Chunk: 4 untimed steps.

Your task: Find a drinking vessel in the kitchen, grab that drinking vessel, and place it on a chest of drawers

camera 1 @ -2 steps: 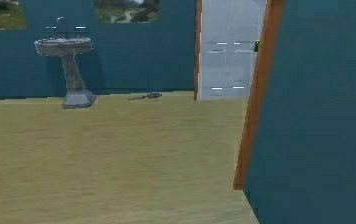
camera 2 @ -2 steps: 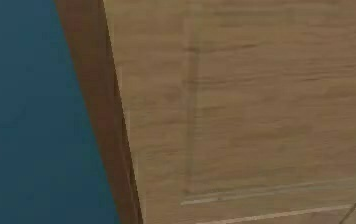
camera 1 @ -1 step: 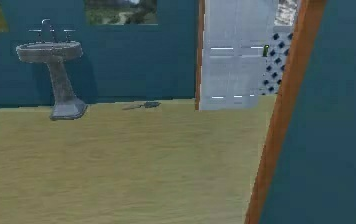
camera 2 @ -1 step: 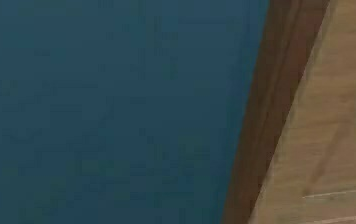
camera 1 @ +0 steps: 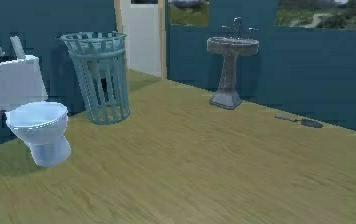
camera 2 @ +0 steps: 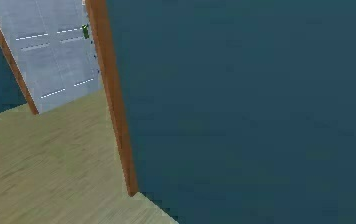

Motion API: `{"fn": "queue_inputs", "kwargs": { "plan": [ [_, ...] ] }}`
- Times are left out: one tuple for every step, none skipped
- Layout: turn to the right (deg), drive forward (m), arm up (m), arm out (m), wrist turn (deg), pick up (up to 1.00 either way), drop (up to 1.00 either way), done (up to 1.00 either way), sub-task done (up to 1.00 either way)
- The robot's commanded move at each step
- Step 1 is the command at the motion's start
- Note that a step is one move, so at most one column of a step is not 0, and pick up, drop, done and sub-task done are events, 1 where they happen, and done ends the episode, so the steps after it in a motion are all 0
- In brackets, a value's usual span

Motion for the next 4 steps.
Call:
{"fn": "queue_inputs", "kwargs": {
  "plan": [
    [-6.0, 0.00, 0.00, 0.00, 0.0, 0.00, 0.00, 0.00, 0.00],
    [0.0, 1.00, 0.00, 0.00, 0.0, 0.00, 0.00, 0.00, 0.00],
    [0.0, 1.00, 0.00, 0.00, 0.0, 0.00, 0.00, 0.00, 0.00],
    [-3.0, 0.00, 0.00, 0.00, 0.0, 0.00, 0.00, 0.00, 0.00]
  ]
}}
